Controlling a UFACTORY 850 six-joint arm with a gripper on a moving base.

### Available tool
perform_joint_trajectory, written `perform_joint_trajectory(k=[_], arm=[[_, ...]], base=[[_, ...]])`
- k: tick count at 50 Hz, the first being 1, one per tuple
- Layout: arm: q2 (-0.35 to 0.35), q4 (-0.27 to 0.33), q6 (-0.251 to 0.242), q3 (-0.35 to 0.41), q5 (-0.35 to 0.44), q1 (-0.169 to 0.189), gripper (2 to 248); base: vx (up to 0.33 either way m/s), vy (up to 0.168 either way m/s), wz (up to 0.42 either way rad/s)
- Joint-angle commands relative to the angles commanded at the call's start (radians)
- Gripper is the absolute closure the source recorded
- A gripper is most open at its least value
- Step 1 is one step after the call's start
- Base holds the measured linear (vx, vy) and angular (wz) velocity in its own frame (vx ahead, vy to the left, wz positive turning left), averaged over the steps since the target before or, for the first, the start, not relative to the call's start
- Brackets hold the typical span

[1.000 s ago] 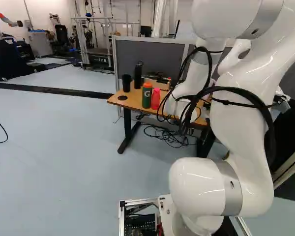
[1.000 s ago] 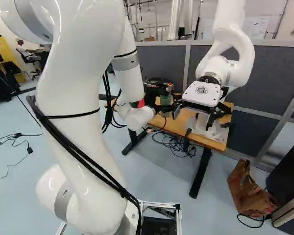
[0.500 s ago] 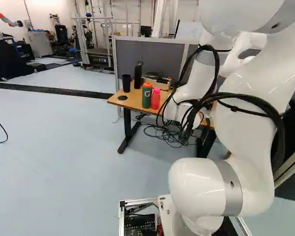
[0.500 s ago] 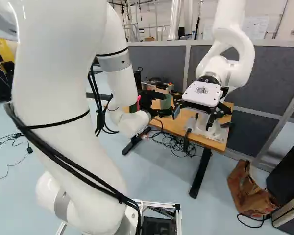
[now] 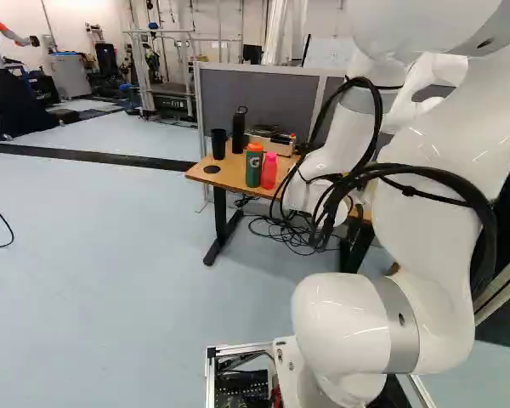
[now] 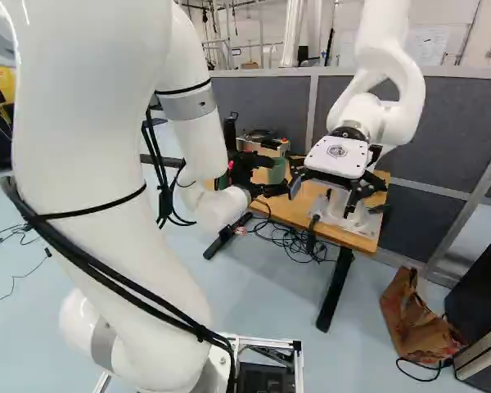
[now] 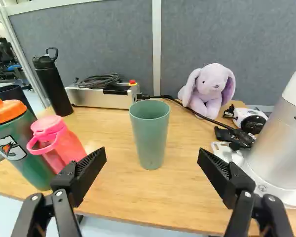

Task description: Place the green cup on the table

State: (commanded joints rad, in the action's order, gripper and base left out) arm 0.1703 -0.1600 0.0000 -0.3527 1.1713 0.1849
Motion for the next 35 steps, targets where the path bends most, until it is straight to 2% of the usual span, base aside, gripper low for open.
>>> perform_joint_trajectory(k=[17,35], arm=[[-0.023,0.008,0.000,0.014,-0.016,-0.010,3],[-0.083,0.030,0.000,0.049,-0.055,-0.034,3]], base=[[0.000,0.000,0.000],[0.000,0.000,0.000]])
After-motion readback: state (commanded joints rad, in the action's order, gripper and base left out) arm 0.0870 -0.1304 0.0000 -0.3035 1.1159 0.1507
